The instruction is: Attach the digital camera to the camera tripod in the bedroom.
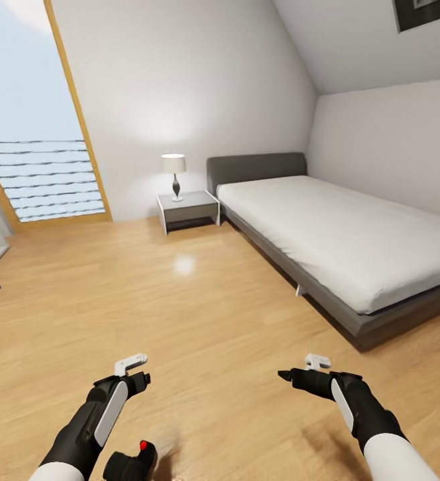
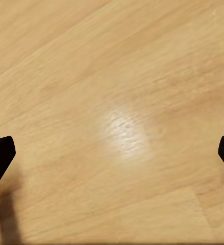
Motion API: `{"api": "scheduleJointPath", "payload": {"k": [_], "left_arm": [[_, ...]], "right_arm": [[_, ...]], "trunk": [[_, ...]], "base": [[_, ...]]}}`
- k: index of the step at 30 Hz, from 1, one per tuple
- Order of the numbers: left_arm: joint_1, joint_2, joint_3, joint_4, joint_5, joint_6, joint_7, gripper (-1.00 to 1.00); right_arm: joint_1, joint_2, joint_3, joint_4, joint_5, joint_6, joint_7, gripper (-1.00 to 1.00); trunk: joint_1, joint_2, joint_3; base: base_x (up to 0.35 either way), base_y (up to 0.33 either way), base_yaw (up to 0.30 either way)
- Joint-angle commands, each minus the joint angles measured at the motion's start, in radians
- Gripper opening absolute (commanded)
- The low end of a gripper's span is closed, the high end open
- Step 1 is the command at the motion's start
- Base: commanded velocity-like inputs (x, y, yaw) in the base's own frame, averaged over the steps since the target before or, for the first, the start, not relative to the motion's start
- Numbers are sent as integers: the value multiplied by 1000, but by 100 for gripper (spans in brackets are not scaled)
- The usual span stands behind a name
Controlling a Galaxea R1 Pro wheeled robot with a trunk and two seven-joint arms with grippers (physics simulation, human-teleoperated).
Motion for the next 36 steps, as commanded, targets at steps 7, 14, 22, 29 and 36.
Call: {"api": "scheduleJointPath", "payload": {"k": [7,14,22,29,36], "left_arm": [[0,-3,1,-2,10,2,8,100],[0,-5,-1,-3,10,1,10,100],[0,-5,-1,-39,10,1,10,100],[0,-3,-3,-92,8,9,11,100],[0,-2,-4,-125,9,12,11,100]], "right_arm": [[-1,1,-3,-1,5,5,8,100],[-1,1,-4,-1,5,5,11,100],[-1,0,-8,-2,3,6,13,100],[-1,0,-10,-10,4,10,14,100],[-1,0,-7,-118,1,21,14,100]], "trunk": [[3,-2,-28],[6,-4,-55],[10,-6,-86],[13,-7,-113],[16,-9,-140]], "base": [[0,0,0],[0,0,0],[0,0,0],[0,0,0],[0,0,0]]}}
